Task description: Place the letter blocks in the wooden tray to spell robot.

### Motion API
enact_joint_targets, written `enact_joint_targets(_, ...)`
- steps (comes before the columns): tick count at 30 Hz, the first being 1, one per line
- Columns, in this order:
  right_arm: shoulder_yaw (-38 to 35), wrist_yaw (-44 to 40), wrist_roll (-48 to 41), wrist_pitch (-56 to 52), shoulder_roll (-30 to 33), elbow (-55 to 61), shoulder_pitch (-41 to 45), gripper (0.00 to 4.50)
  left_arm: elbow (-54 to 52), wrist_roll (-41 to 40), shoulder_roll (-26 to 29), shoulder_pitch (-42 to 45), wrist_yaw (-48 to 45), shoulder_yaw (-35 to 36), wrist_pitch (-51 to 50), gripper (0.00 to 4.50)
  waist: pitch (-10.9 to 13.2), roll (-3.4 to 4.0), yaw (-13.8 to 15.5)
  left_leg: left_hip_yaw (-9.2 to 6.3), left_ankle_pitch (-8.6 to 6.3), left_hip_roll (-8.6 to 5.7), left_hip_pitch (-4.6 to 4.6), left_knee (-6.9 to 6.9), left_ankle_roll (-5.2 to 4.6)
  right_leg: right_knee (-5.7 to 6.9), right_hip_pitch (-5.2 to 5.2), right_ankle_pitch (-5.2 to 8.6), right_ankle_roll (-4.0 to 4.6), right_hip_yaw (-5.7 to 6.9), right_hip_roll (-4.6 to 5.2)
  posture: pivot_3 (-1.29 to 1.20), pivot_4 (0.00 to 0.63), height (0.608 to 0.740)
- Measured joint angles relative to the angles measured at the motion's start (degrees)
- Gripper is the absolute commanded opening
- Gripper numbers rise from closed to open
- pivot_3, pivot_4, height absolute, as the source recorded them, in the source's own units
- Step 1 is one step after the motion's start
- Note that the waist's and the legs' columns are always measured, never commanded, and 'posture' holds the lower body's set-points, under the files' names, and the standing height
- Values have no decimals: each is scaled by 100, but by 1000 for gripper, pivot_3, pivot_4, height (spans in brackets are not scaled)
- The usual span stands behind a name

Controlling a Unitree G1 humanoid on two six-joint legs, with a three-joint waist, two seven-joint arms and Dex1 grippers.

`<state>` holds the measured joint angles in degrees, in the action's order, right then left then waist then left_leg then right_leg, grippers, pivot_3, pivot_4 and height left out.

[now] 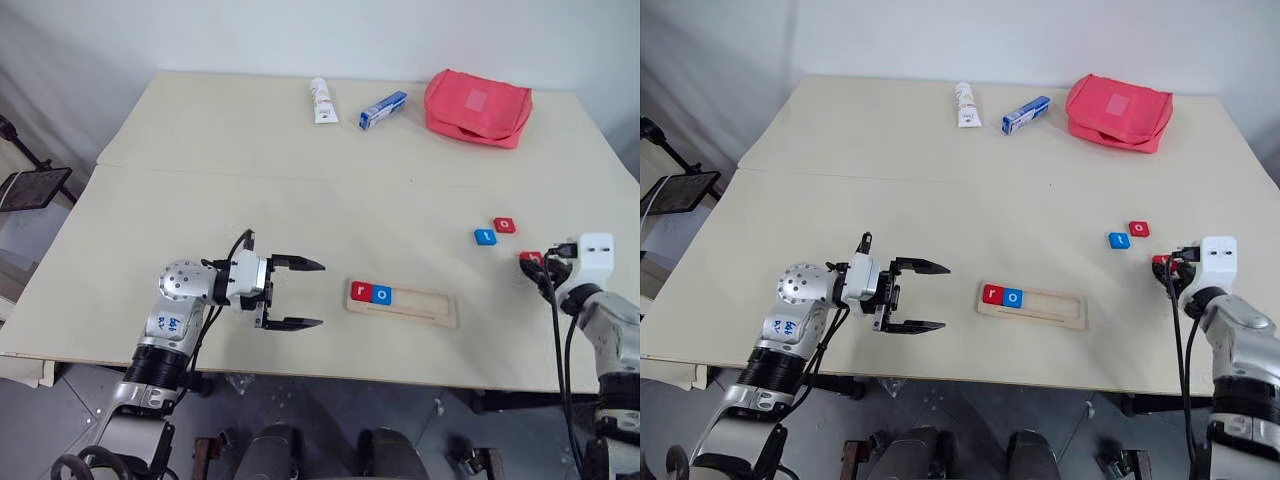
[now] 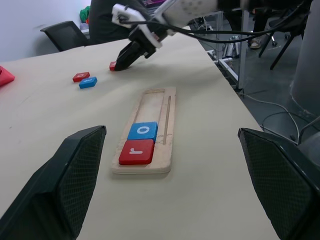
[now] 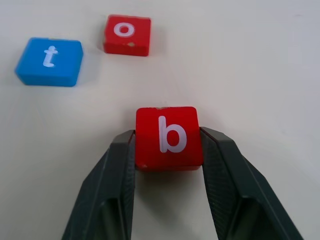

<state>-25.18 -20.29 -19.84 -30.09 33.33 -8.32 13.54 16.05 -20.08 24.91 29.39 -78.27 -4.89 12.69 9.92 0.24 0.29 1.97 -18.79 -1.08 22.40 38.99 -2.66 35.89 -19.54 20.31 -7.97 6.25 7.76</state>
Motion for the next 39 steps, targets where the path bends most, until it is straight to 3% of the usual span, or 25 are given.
enact_joint_targets(2, -33, 432, -205, -537, -465, 1383, -667, 1455, 232, -2, 4, 74, -123, 16, 98, 4500, -2, 6, 0, 5, 0, -1, 3, -5, 2, 1, -9, 0, 0, -1, -3, 0, 150, 740)
enact_joint_targets(8, -46, 1234, -390, -1402, -1166, 3377, -1511, 1455, 811, 1, 1, 231, -336, 59, 387, 4500, -1, 8, -15, 14, 2, -8, -3, 0, -2, -1, -5, 0, 0, -11, -1, 0, 150, 740)
enact_joint_targets(13, 21, 1594, -356, -1512, -1595, 3747, -1824, 1455, 1159, 7, -61, 479, -383, 62, 579, 4500, -1, 8, -13, 13, 1, -15, -3, 0, -4, 0, -5, 0, 0, -16, 0, 0, 150, 740)
enact_joint_targets(21, 108, 1701, -291, -1505, -1638, 3747, -1897, 1455, 1193, 7, -167, 529, -432, 51, 667, 4500, -1, 8, -33, 15, 1, -11, -4, -2, -3, 1, -7, 0, 0, -15, -4, 0, 150, 740)
enact_joint_targets(30, 216, 1581, -285, -1374, -1630, 3761, -2069, 4466, 393, -9, -163, 20, -236, 35, 266, 4500, -1, 9, -31, 14, 1, -11, -7, -3, -3, 1, -5, 0, 0, -20, -3, 0, 150, 740)
enact_joint_targets(34, 215, 1358, -341, -1379, -1415, 3970, -2109, 4466, 97, -8, -162, -55, -52, 36, 133, 4500, -1, 9, -26, 14, 1, -12, -7, -3, -4, 0, -5, 0, 0, -23, -2, 0, 150, 740)
enact_joint_targets(39, 175, 284, -674, -1494, -229, 4206, -2315, 4466, -173, -11, -163, -194, 62, 31, 38, 4500, 1, 14, -24, 18, -1, -12, -7, -3, -7, -6, -3, 0, 0, -24, -1, 0, 150, 740)
